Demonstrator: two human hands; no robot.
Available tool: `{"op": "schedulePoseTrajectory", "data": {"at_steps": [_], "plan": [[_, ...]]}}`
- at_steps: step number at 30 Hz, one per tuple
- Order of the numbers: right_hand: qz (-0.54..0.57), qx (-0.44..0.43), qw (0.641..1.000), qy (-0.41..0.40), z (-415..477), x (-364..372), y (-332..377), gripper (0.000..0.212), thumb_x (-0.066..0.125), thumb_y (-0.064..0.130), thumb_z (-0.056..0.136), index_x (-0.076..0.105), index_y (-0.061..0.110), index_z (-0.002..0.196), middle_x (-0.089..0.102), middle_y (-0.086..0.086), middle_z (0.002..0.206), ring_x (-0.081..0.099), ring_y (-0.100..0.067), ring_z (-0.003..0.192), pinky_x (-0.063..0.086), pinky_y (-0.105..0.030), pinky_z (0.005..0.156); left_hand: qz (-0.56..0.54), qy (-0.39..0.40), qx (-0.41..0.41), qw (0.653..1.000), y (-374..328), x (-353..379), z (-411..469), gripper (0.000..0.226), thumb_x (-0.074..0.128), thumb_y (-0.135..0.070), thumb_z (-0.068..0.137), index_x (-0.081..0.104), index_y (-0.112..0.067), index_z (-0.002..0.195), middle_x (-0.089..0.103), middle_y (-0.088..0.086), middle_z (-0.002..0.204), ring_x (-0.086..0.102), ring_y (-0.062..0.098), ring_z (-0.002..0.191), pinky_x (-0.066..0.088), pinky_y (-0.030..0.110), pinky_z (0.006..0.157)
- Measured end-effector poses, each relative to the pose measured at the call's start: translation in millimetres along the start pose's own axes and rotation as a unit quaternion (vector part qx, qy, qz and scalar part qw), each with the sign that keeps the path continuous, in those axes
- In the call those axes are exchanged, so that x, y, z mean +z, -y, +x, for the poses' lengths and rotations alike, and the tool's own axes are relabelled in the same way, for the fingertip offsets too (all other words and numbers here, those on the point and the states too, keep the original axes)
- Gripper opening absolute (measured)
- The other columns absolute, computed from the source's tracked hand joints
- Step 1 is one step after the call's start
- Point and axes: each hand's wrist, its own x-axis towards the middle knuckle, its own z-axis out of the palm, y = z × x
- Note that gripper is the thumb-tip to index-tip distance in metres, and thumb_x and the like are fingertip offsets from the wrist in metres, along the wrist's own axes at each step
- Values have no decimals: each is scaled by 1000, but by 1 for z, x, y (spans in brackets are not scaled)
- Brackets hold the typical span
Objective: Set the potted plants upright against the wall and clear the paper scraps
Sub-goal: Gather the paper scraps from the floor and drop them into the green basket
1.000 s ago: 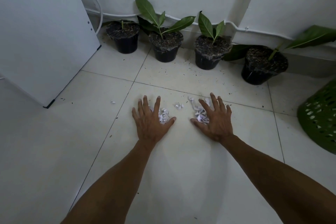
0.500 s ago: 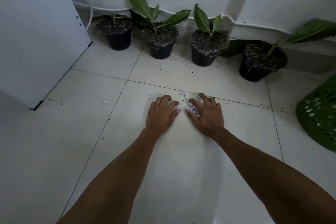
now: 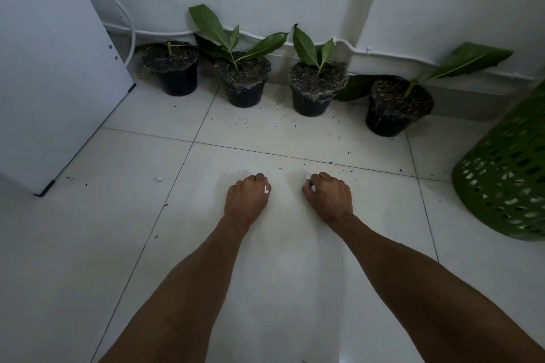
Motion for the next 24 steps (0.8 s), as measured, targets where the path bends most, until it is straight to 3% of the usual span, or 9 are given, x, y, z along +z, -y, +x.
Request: {"op": "schedulePoseTrajectory", "data": {"at_steps": [4, 6, 9, 12, 17, 21, 24], "plan": [[-8, 24, 999, -41, 6, -36, -18, 29, 56, 19, 88, 47, 15, 61, 61, -8, 64, 48, -27, 48, 29, -27, 52, -33, 34, -6, 999, -18, -27, 25, 22, 60, -13, 89, 64, -5, 69, 65, 13, 61, 64, 33, 51, 47, 30, 48], [-26, 29, 997, -67, 14, -67, -30, 28, 57, 20, 88, 54, 12, 61, 61, -7, 62, 40, -20, 46, 28, -26, 51, -31, 2, 32, 999, -38, -46, 47, 24, 57, -12, 91, 62, -6, 67, 63, 11, 58, 64, 30, 49, 45, 27, 47], [-44, 40, 991, -120, 30, -123, -60, 26, 58, 22, 90, 65, 8, 70, 65, -10, 68, 47, -22, 48, 30, -27, 53, -32, -55, 102, 993, -85, -82, 85, 25, 64, -10, 87, 60, -9, 63, 61, 9, 53, 63, 26, 43, 46, 25, 43], [-63, 47, 979, -186, 43, -189, -98, 26, 57, 24, 92, 65, 8, 74, 66, -12, 74, 56, -29, 53, 31, -28, 54, -66, -88, 165, 980, -152, -113, 124, 24, 57, -17, 94, 64, -9, 72, 65, 11, 61, 66, 29, 52, 50, 29, 46], [-99, 137, 938, -304, 52, -299, -180, 30, 53, 26, 92, 66, 5, 73, 68, -15, 73, 60, -30, 60, 41, -32, 55, -134, -146, 249, 948, -297, -166, 165, 23, 58, -18, 93, 68, -4, 77, 67, 16, 68, 66, 32, 57, 32, 27, 50], [-87, 224, 915, -323, 37, -347, -245, 34, 48, 30, 96, 69, 6, 84, 70, -13, 82, 61, -25, 69, 52, -35, 64, -185, -124, 269, 937, -402, -187, 175, 30, 47, -25, 96, 69, -3, 92, 70, 20, 88, 68, 38, 78, 41, 35, 59], [-106, 292, 902, -300, 22, -356, -282, 34, 45, 33, 98, 69, 10, 91, 71, -10, 88, 55, -21, 68, 43, -31, 63, -206, -127, 304, 921, -468, -193, 168, 31, 47, -27, 97, 70, -6, 93, 71, 17, 91, 68, 35, 82, 41, 35, 60]]}}
